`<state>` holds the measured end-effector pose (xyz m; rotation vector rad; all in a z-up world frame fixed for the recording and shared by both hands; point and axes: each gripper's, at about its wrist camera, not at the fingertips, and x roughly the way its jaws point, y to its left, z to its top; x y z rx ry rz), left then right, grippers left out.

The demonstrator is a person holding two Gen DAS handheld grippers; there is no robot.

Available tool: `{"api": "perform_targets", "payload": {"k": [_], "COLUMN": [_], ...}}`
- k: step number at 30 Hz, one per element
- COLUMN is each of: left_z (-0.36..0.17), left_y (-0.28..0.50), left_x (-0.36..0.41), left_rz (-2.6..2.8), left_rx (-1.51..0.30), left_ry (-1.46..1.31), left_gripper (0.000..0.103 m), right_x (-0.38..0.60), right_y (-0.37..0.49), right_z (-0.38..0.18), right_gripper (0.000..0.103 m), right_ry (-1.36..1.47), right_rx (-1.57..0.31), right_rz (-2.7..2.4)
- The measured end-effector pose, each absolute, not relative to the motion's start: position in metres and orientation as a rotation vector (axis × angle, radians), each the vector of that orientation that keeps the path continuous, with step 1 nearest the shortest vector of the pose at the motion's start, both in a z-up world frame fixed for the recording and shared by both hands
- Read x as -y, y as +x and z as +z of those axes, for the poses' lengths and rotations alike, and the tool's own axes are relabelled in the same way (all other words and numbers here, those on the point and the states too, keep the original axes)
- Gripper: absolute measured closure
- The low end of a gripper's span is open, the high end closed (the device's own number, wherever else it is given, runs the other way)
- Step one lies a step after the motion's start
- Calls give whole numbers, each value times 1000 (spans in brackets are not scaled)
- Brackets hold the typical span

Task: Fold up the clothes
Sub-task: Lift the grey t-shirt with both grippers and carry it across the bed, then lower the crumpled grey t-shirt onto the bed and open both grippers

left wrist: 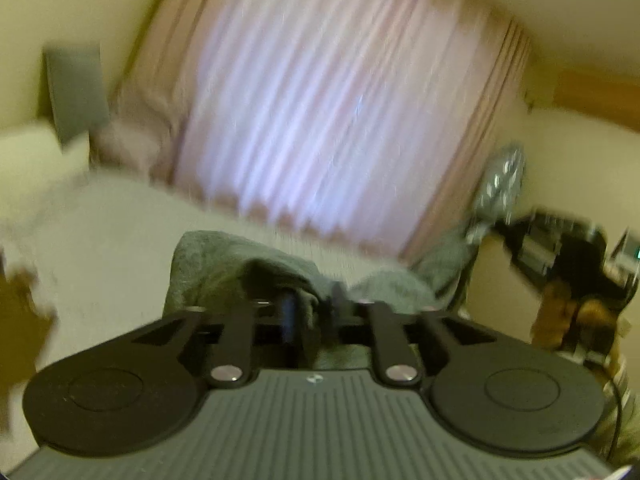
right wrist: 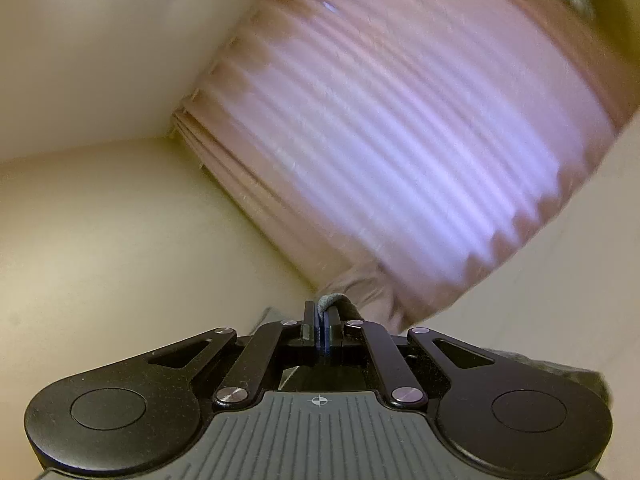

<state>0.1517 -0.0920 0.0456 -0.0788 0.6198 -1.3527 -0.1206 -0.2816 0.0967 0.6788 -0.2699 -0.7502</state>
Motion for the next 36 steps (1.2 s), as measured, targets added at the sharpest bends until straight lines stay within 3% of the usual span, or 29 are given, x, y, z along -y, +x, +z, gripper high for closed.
{"api": "perform_targets", "payload": {"k": [1, 2, 3, 5, 13, 18, 26, 36], "left_z": [36, 26, 16, -4, -70, -86, -70, -70], "left_y": [139, 126, 113, 87, 60, 41, 11, 17], "left_x": [95, 98, 101, 108, 70, 80, 75, 38], "left_rz": [-1328, -1302, -1276, -1222, -1102, -1123, -1282, -1318], "left_rx": [-653, -686, -718, -782, -1012, -1039, -964, -924], "left_ry": [-51, -24, 3, 57, 200, 333, 427, 542], "left_gripper": [75, 75, 75, 74, 74, 74, 65, 65], "right_x": [284, 288, 292, 292, 240, 193, 135, 72], "right_y": [-125, -129, -134, -151, -234, -264, -227, -182], "right_z": [100, 102, 101, 87, -5, -55, -69, -81], "right_gripper": [101, 95, 63, 12, 12, 12, 12, 12], "right_ry": [655, 632, 632, 665, 856, 900, 843, 849], "right_rx": [191, 109, 6, -117, -457, -624, -739, -780], "right_rz": [-781, -810, -845, -887, -1041, -1123, -1148, -1213]}}
